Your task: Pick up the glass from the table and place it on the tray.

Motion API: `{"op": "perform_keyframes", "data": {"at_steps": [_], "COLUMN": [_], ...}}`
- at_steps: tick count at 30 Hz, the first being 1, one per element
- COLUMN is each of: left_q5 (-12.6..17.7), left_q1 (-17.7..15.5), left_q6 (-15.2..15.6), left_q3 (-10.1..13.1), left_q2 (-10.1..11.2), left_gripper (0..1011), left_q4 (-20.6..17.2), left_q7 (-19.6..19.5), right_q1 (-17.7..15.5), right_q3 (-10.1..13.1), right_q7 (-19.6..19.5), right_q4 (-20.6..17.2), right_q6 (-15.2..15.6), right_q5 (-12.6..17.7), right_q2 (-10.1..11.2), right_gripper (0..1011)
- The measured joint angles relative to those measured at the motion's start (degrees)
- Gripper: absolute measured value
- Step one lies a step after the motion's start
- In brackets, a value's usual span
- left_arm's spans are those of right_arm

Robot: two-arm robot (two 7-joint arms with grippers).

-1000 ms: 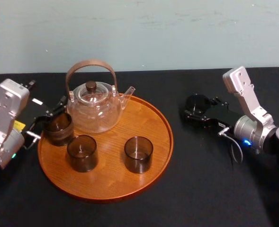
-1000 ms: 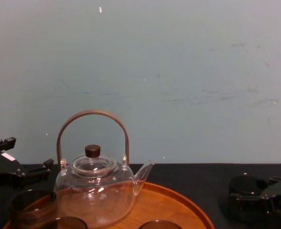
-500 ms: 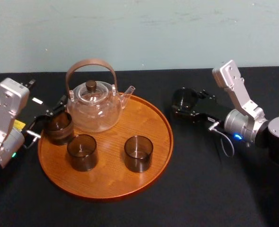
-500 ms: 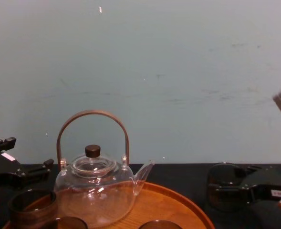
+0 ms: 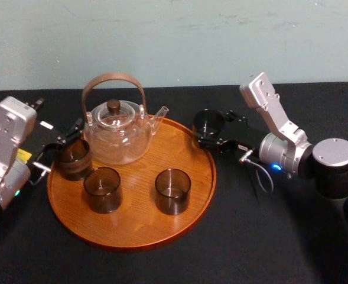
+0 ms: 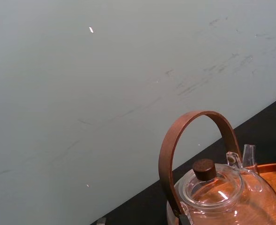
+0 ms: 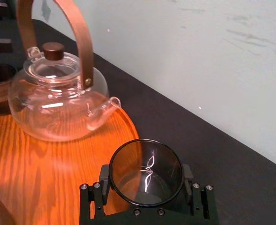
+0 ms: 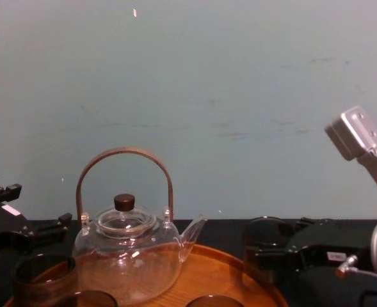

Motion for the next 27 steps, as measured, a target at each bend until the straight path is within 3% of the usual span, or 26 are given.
{"op": "perform_keyframes", "data": {"at_steps": [27], "left_q5": [0.0], "left_q1": [0.0], "left_q6": [0.0], "left_q3": [0.0], "left_q2": [0.0], "left_gripper": [1001], "left_q4": [0.0], "left_q7": [0.0], "right_q1": [2.7], "right_q3": [-3.5], "right_q7": [1.1], "right_q4": [2.3], "right_q6": [-0.9], "right_q5": [-0.8], "right_q2": [-3.0], "right_gripper": [907]}}
